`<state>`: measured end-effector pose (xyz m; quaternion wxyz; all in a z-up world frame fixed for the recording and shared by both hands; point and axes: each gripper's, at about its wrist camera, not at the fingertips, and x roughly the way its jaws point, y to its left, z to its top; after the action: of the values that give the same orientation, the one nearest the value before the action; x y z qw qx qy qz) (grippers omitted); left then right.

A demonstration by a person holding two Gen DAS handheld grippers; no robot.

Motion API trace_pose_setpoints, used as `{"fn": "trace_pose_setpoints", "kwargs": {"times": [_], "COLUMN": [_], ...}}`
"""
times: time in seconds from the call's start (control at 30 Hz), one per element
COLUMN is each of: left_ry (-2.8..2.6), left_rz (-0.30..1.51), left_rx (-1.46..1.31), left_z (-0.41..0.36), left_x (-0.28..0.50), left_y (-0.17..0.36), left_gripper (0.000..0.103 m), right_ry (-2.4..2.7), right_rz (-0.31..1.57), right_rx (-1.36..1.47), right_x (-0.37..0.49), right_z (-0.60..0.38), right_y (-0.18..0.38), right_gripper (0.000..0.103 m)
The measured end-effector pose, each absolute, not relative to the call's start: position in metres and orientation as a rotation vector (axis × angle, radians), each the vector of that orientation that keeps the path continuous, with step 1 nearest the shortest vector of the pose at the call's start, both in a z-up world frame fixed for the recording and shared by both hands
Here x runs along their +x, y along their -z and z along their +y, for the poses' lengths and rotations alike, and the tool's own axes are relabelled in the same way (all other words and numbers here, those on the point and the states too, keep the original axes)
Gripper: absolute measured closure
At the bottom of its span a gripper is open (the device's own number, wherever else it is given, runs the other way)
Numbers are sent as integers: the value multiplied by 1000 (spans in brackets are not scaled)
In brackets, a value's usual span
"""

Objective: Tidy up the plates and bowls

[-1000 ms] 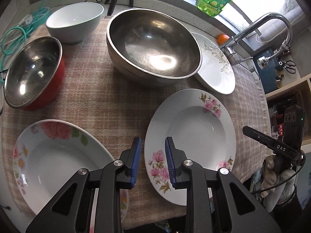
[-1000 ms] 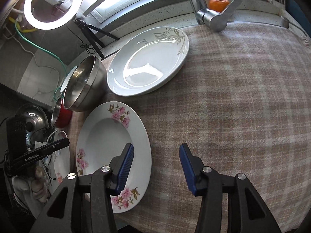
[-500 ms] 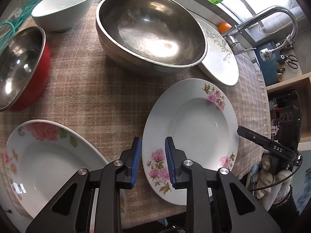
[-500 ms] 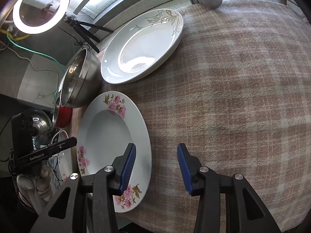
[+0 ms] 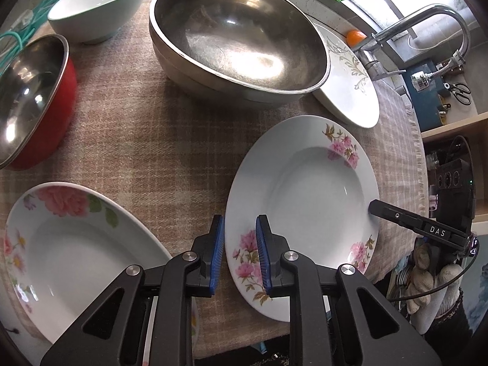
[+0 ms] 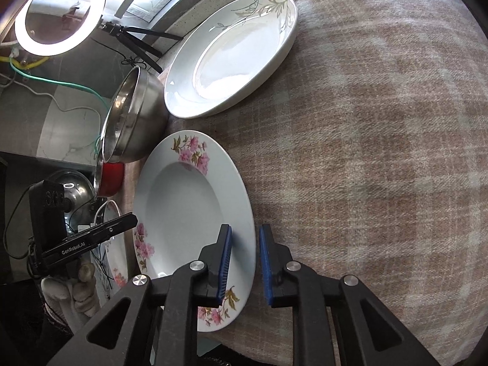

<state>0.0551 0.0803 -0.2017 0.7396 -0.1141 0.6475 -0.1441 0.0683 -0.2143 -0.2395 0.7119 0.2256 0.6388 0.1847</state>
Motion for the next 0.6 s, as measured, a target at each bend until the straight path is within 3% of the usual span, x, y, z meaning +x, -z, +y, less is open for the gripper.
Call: {"fn": "trace_pose_setpoints", "kwargs": {"times": [0.6], "left_ry": [299], "left_rz": [1425], "left_rx": [-241], "left_z": [77], "left_x": [51], "left_y": [202], "left_gripper": [85], "right_ry": [-391], "right_rz": [1426], "right_rx": [461], "right_x": [66], "right_z": [-211], "right_y": [234], "right_gripper": [87]}}
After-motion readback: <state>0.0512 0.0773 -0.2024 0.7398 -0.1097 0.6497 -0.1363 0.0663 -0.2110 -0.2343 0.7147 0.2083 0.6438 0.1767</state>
